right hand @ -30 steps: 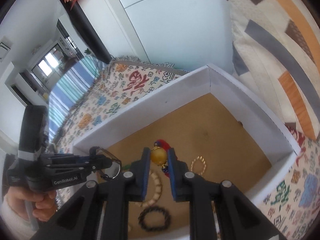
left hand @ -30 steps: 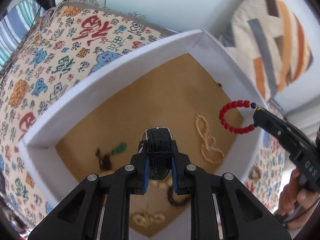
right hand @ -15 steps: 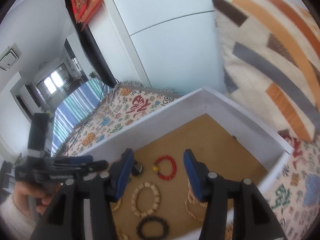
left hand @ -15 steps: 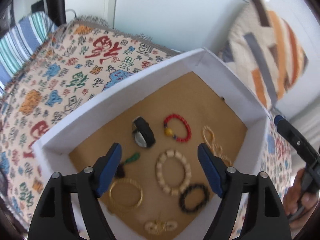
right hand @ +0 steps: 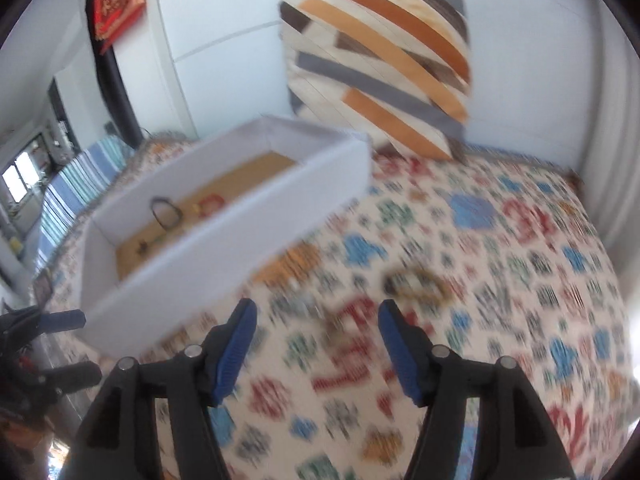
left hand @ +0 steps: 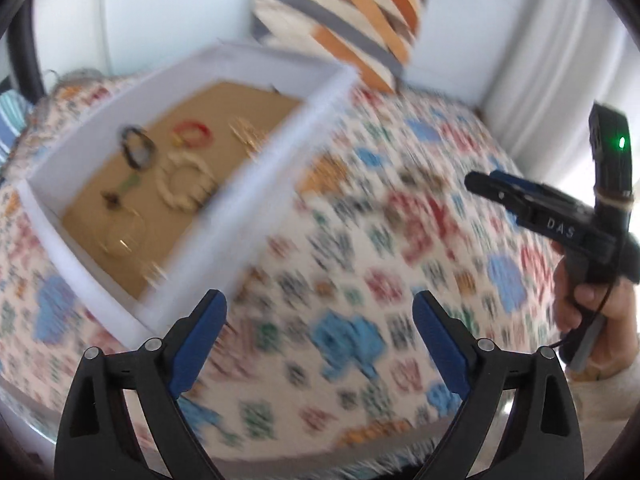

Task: Organize jewelry
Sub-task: 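Withdraw both tools from the box back over the jewelry pile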

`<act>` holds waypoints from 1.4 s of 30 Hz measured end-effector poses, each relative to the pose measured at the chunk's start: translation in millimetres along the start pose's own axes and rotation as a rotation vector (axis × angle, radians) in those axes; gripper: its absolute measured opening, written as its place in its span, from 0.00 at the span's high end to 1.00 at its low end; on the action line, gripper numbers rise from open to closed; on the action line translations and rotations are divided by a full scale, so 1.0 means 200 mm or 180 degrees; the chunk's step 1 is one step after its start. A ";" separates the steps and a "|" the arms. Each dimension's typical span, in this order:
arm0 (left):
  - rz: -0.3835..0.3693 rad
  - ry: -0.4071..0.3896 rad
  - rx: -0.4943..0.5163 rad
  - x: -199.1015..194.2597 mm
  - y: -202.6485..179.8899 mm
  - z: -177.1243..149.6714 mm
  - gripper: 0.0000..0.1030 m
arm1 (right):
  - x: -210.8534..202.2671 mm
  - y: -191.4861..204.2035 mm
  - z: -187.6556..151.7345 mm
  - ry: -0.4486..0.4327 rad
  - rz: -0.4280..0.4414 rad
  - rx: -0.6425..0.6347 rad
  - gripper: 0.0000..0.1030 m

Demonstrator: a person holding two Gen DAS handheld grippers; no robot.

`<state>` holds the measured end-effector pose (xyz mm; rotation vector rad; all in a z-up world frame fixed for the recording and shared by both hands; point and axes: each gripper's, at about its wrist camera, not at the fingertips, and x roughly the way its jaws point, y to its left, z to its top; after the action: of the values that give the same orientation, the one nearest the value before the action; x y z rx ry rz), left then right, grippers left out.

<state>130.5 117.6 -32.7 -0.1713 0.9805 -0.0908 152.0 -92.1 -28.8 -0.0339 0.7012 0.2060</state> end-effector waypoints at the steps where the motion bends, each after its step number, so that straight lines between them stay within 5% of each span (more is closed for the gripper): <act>1: -0.0022 0.0074 0.0015 0.04 -0.04 -0.05 0.08 | -0.01 -0.03 -0.09 0.0060 -0.0090 0.0024 0.37; 6: 0.0021 0.0298 -0.0050 0.27 -0.17 -0.28 0.08 | -0.04 -0.17 -0.40 0.0306 -0.0551 0.0034 0.37; 9: 0.0190 0.0375 0.0046 0.37 -0.21 -0.34 0.09 | -0.04 -0.24 -0.55 0.0470 -0.0654 0.0112 0.26; 15: 0.0430 0.0212 0.0320 0.43 -0.30 -0.41 0.07 | -0.05 -0.31 -0.75 0.0674 -0.0817 0.0177 0.23; 25: 0.0404 0.0157 0.0324 0.43 -0.28 -0.44 0.00 | 0.00 -0.32 -0.78 0.0594 -0.0790 0.0247 0.01; 42: 0.0577 0.0284 0.0084 0.43 -0.29 -0.43 0.00 | 0.01 -0.30 -0.79 0.0554 -0.0825 0.0183 0.01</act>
<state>106.8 38.6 -139.5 -0.0537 1.0790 0.0552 64.4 -166.5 -152.1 -0.0881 0.8677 -0.0666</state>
